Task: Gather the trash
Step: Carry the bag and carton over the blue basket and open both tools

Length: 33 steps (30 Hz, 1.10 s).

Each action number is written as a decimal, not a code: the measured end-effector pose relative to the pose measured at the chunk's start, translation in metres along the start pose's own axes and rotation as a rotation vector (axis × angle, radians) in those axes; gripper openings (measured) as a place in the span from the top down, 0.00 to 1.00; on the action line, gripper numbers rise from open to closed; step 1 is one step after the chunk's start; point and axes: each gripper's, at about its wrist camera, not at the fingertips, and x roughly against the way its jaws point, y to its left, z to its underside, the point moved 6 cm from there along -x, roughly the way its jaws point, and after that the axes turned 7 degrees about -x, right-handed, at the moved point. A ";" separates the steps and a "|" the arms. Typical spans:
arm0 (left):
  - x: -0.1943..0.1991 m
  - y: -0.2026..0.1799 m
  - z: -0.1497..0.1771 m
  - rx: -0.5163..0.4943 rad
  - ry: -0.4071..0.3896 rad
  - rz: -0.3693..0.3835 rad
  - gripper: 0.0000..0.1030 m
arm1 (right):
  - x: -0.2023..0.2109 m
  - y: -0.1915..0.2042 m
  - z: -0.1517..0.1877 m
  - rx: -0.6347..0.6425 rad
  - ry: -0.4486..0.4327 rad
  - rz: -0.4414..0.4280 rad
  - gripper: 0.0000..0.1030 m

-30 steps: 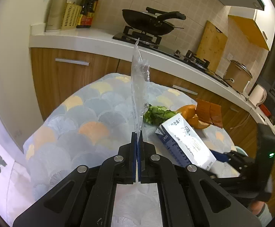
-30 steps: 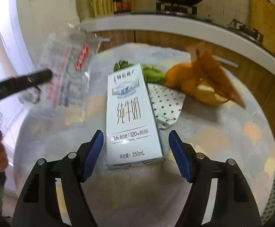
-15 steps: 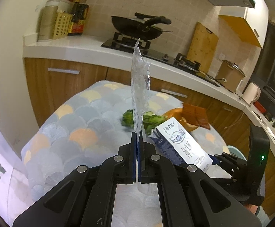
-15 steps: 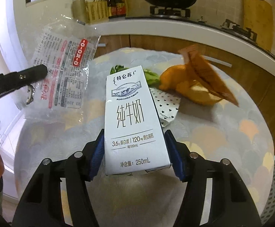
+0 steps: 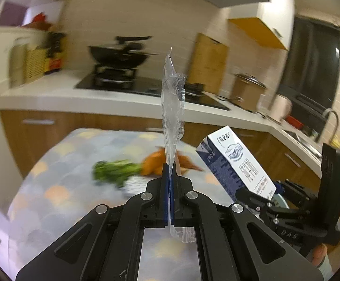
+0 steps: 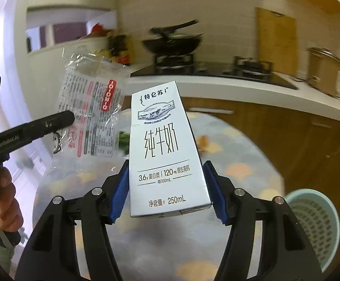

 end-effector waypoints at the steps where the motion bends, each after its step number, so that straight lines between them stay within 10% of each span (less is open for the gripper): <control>1: -0.005 -0.013 -0.001 -0.019 0.002 0.014 1.00 | 0.004 -0.011 -0.001 -0.018 -0.002 0.005 0.44; 18: -0.130 -0.249 0.034 -0.250 0.199 0.366 1.00 | 0.082 -0.231 0.053 -0.346 -0.055 0.324 0.44; 33: -0.214 -0.304 0.082 -0.274 0.388 0.387 1.00 | 0.049 -0.305 0.114 -0.531 0.079 0.408 0.44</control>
